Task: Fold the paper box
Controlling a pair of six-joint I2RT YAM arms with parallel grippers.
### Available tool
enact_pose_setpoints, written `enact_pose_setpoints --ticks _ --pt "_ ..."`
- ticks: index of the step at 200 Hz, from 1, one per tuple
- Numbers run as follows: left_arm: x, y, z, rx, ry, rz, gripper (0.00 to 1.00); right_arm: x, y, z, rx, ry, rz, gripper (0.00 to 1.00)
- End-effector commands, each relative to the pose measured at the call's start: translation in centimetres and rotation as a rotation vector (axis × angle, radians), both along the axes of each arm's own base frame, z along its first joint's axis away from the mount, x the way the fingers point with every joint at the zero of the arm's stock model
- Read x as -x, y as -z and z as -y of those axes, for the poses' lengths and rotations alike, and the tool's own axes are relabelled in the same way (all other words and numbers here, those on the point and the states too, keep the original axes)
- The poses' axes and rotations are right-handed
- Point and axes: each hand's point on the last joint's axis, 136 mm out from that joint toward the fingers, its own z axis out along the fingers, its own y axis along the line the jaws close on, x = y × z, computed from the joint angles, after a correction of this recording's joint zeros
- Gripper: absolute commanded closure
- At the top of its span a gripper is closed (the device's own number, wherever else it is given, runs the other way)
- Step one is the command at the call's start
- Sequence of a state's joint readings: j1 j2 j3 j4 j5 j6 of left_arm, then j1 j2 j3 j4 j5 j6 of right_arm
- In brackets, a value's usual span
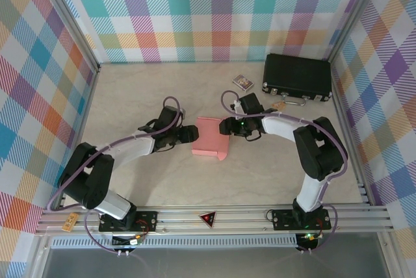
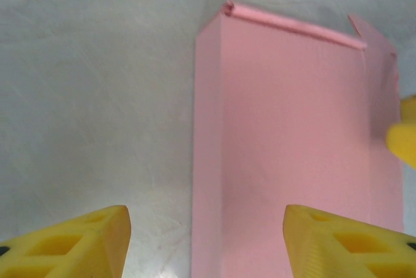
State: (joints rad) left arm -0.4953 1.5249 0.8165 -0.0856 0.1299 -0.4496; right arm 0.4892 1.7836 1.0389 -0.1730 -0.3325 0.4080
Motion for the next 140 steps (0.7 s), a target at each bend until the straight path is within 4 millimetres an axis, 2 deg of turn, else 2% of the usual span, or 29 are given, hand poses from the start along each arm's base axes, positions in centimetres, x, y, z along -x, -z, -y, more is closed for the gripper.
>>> enact_pose_setpoints --ticks 1,37,77,114,140 --pt "-0.6 0.2 1.0 0.024 0.082 -0.023 0.39 0.7 -1.6 -1.0 -0.101 -0.034 -0.001 0.41" --pt "-0.8 0.3 2.4 0.062 0.12 -0.065 0.49 0.9 -0.3 -1.5 -0.114 -0.046 -0.038 0.42" --pt "0.8 1.0 3.4 0.111 0.137 -0.116 0.54 0.1 0.3 -2.3 -0.12 -0.068 -0.056 0.45" --pt "2.4 2.2 3.3 0.11 0.113 -0.154 0.58 -0.9 0.7 -2.0 -0.058 -0.073 -0.048 0.47" --pt "2.4 2.4 2.3 0.076 0.074 -0.151 0.56 -1.2 0.4 -1.8 -0.048 -0.069 -0.039 0.46"
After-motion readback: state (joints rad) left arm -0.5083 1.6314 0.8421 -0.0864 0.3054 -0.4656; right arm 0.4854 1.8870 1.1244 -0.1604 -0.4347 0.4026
